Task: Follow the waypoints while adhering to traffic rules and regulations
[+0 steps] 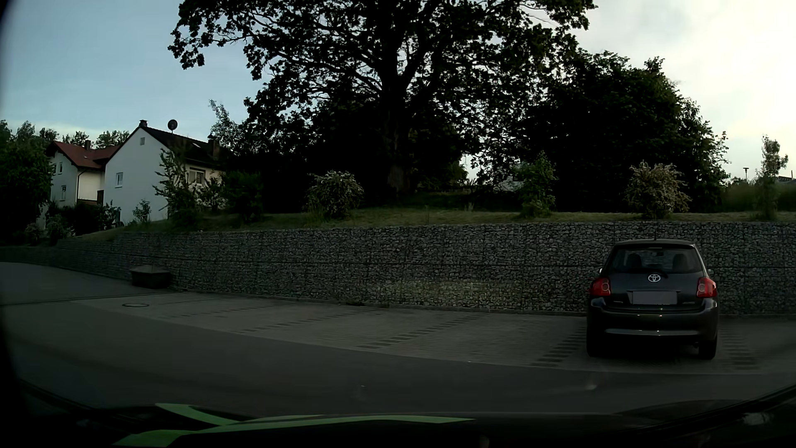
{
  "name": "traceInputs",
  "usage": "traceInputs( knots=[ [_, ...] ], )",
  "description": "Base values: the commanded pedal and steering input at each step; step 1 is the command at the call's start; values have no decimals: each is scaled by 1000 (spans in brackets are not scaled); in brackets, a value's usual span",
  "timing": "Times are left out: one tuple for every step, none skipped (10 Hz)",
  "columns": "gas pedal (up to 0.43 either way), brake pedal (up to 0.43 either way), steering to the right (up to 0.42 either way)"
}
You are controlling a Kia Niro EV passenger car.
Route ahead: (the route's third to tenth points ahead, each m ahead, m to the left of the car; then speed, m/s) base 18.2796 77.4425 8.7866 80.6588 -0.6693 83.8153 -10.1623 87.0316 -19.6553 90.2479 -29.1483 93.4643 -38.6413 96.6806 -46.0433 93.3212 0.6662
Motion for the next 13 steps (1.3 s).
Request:
traceInputs(
  knots=[
    [0, 177, -453],
    [0, 201, -454],
    [0, 220, -454],
    [0, 220, -454],
    [0, 226, -454],
    [0, 226, -453],
    [0, 226, -453],
    [0, 232, -453],
    [0, 226, -453],
    [0, 220, -454],
    [0, 232, -453],
    [0, 232, -454],
    [0, 232, -453]
  ],
)
